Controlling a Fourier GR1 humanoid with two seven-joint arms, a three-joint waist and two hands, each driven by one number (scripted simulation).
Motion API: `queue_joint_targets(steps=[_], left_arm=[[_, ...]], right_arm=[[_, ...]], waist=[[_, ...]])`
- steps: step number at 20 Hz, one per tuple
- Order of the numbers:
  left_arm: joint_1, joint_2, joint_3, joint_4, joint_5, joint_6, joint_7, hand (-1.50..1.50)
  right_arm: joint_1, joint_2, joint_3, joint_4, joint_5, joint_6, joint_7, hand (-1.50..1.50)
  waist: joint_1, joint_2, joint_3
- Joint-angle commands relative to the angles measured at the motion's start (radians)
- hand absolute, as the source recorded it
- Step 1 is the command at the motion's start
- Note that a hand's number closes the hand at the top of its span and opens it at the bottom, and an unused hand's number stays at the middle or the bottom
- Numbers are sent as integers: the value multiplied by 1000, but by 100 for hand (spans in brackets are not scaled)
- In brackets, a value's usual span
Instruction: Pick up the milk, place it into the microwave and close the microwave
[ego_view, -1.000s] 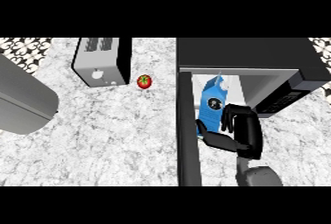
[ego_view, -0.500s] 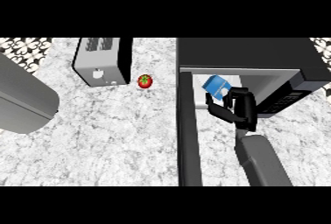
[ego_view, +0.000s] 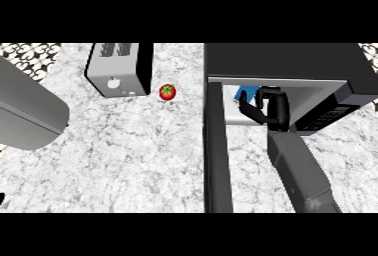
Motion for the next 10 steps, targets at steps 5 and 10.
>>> queue_joint_targets(steps=[5,10], left_arm=[[-19,-2,15,2,-11,-12,6,-150],[-5,-8,18,4,5,-26,8,-150]], right_arm=[[-193,-43,-41,254,66,-130,-121,150],[-215,-50,35,317,188,-324,-123,150]], waist=[[16,4,0],[16,3,0]])
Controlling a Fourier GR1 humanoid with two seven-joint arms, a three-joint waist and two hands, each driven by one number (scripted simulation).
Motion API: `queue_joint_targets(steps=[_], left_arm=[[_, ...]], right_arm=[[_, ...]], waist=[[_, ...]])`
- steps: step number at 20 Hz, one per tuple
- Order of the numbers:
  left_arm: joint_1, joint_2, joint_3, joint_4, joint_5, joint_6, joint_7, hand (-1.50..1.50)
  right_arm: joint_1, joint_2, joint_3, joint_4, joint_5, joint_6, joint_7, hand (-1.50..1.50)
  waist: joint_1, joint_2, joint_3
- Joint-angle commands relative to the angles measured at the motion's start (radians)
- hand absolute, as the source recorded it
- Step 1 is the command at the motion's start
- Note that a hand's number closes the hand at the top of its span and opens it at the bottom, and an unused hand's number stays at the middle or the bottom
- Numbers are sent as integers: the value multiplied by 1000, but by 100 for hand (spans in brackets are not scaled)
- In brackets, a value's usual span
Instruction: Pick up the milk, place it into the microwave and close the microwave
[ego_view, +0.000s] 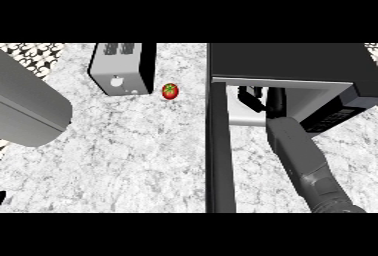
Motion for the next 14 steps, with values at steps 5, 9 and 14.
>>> queue_joint_targets(steps=[5,9,14], left_arm=[[-20,24,16,60,-13,-38,-22,-150],[-58,-9,-16,73,-61,-18,-43,-150],[-61,31,16,48,-15,-32,-8,-150]], right_arm=[[-137,-22,32,147,111,-260,35,150],[-112,-53,-11,171,88,-297,7,150],[-112,-97,-57,185,59,-280,1,150]], waist=[[27,10,0],[24,15,1],[37,21,3]])
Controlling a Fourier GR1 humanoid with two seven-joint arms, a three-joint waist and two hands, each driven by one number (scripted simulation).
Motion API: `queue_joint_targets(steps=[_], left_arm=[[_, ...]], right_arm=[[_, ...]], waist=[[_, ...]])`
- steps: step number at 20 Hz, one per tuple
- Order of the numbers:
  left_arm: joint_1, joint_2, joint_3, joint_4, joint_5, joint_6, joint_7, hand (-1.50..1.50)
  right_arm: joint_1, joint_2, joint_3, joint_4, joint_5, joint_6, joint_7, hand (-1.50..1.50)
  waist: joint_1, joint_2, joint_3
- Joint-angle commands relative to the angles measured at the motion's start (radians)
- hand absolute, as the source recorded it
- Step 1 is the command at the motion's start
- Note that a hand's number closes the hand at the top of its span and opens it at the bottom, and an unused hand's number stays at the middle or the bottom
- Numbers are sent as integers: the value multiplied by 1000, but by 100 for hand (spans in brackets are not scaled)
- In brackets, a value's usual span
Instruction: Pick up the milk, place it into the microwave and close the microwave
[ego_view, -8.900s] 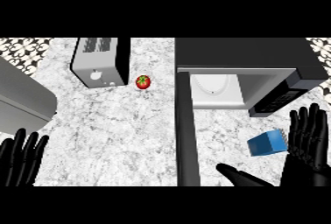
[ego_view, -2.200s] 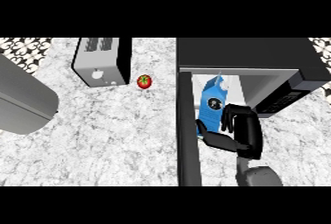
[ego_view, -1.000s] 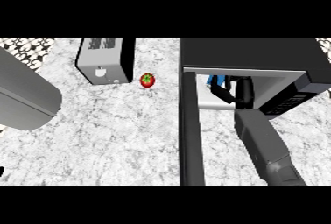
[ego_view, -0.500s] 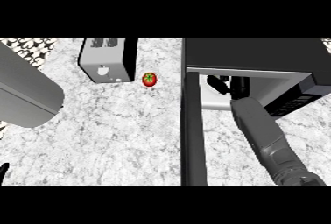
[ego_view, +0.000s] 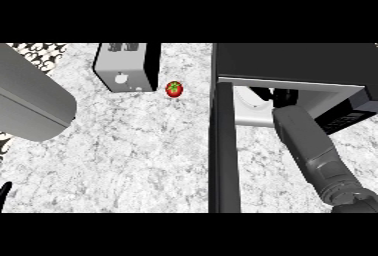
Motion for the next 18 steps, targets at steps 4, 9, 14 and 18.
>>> queue_joint_targets(steps=[4,9,14,18], left_arm=[[-49,-6,-25,17,-24,7,8,-150],[-48,-9,-24,50,-35,0,-4,-150],[-89,9,-23,59,-26,9,30,-150],[-73,7,-27,71,-35,-7,15,-150]], right_arm=[[-17,-70,-48,40,-22,-15,-2,150],[-8,-103,-39,80,-1,-18,8,150],[9,-107,-44,98,4,-74,19,150],[25,-108,-21,102,32,-44,-8,150]], waist=[[21,16,2],[30,17,2],[28,20,2],[45,24,3]])
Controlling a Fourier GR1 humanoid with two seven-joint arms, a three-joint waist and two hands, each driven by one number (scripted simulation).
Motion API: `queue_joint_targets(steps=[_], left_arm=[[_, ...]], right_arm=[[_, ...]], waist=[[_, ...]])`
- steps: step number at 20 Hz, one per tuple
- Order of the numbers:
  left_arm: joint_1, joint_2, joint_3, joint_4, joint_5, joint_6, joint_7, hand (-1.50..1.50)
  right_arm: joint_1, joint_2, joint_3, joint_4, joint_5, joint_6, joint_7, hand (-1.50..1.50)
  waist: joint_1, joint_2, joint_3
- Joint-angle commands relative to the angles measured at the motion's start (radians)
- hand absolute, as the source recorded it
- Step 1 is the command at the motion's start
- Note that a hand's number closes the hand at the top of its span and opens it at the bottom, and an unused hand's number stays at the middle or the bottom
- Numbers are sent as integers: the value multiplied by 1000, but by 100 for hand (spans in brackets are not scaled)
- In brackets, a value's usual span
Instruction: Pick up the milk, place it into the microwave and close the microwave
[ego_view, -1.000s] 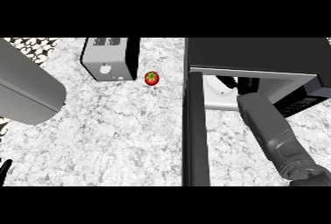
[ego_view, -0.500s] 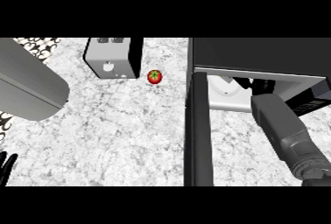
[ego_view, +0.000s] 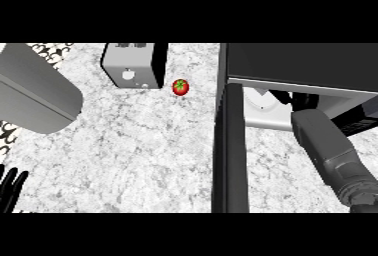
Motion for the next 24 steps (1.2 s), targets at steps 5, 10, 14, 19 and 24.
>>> queue_joint_targets(steps=[5,10,14,19,24], left_arm=[[-41,-3,-15,25,-36,18,7,-150],[-58,12,-14,42,-17,-2,9,-150],[-68,-19,-24,48,-69,39,-10,-150],[-82,4,-20,88,-60,7,-23,-150],[-66,-29,-35,57,-68,29,-12,-150]], right_arm=[[-6,0,26,40,38,-55,22,-150],[-13,13,16,10,34,-76,3,-150],[-13,37,21,19,44,-87,13,-150],[-42,49,40,40,66,-71,45,-150],[-41,67,38,37,68,-67,51,-150]], waist=[[6,14,8],[5,13,8],[5,11,8],[4,9,6],[-10,1,7]])
